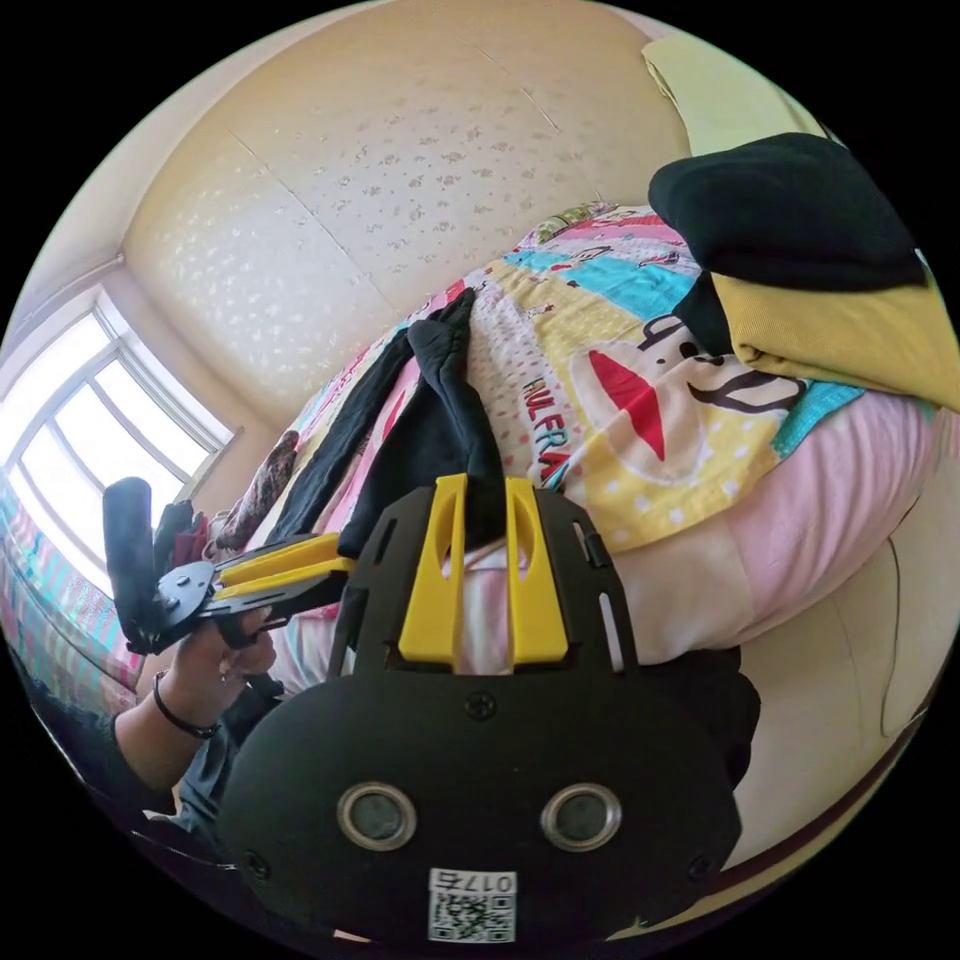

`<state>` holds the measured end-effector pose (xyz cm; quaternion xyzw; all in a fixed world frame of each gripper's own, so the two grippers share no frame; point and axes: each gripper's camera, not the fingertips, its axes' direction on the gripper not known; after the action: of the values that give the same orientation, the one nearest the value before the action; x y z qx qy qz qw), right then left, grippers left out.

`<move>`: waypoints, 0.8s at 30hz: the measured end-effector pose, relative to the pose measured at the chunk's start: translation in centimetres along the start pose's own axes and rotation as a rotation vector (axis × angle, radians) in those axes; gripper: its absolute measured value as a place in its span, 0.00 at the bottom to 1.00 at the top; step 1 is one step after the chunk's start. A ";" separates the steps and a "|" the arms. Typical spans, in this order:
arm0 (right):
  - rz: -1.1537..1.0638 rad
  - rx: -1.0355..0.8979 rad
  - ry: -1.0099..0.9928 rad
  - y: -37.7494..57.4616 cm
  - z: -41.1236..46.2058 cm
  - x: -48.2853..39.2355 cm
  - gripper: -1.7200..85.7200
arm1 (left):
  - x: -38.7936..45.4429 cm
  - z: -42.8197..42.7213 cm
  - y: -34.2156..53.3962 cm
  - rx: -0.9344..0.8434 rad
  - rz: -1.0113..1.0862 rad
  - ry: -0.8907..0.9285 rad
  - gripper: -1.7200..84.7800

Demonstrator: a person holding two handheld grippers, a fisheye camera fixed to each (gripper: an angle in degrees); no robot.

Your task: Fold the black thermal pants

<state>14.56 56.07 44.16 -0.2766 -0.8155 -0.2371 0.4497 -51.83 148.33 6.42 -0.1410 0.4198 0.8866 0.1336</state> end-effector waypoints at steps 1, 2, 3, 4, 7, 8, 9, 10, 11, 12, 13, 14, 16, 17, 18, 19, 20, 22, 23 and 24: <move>0.008 -0.003 -0.018 0.0 -0.1 0.3 0.10 | 0.2 0.4 0.3 0.002 -0.020 0.016 0.10; 0.014 -0.006 -0.027 0.1 -0.1 0.6 0.10 | 0.3 0.5 0.4 0.001 -0.028 0.020 0.10; 0.015 -0.008 -0.027 0.1 -0.1 0.6 0.10 | 0.7 0.6 0.6 0.006 -0.030 0.023 0.09; 0.010 -0.010 -0.023 0.2 -0.2 0.5 0.10 | 1.2 0.4 0.9 0.027 -0.019 0.016 0.09; -0.020 -0.008 -0.004 0.6 -0.4 -0.1 0.10 | 2.4 0.1 1.6 0.086 -0.012 -0.026 0.08; -0.024 -0.007 0.000 0.8 -0.4 -0.2 0.10 | 2.6 0.3 1.7 0.088 -0.016 -0.034 0.08; -0.023 -0.006 0.004 0.9 -0.5 -0.3 0.10 | 2.9 1.0 1.8 0.080 -0.026 -0.049 0.08; -0.023 -0.006 0.014 1.0 -0.5 -0.5 0.10 | 3.0 2.3 2.0 0.051 -0.056 -0.066 0.08; -0.027 -0.006 0.028 1.3 -0.6 -0.8 0.10 | 2.9 3.2 2.2 0.027 -0.077 -0.076 0.08; -0.030 -0.005 0.035 1.4 -0.6 -0.9 0.10 | 2.7 5.0 2.6 -0.032 -0.127 -0.079 0.06; -0.035 0.000 0.051 1.6 -0.7 -1.2 0.10 | 2.6 5.2 3.3 -0.007 -0.186 -0.053 0.05; -0.036 0.007 0.062 1.9 -0.8 -1.5 0.10 | 2.7 5.0 3.6 0.006 -0.208 -0.040 0.05; -0.030 0.017 0.059 2.4 -1.1 -1.7 0.10 | 3.6 3.9 5.0 0.112 -0.222 0.003 0.03; -0.018 0.023 0.045 2.7 -1.5 -1.6 0.10 | 3.9 3.7 5.5 0.140 -0.223 -0.006 0.03; -0.010 0.025 0.036 2.9 -1.6 -1.6 0.10 | 4.6 3.5 6.4 0.177 -0.222 -0.047 0.03; 0.009 0.031 0.016 3.2 -2.0 -1.5 0.10 | 5.3 3.7 7.0 0.188 -0.207 -0.097 0.04; 0.025 0.038 -0.003 3.5 -2.3 -1.4 0.10 | 5.6 3.9 7.2 0.186 -0.193 -0.113 0.04; 0.050 0.046 -0.018 3.9 -2.6 -1.3 0.10 | 6.5 4.8 7.4 0.159 -0.112 -0.100 0.06; 0.058 0.049 -0.021 4.2 -2.7 -1.4 0.10 | 6.7 5.0 7.4 0.158 -0.100 -0.094 0.07; 0.060 0.049 -0.019 4.2 -2.7 -1.5 0.10 | 6.9 5.4 7.5 0.158 -0.080 -0.088 0.08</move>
<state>19.66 57.12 44.75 -0.2923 -0.8167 -0.2005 0.4554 -61.65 148.74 12.48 -0.1078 0.4763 0.8500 0.1978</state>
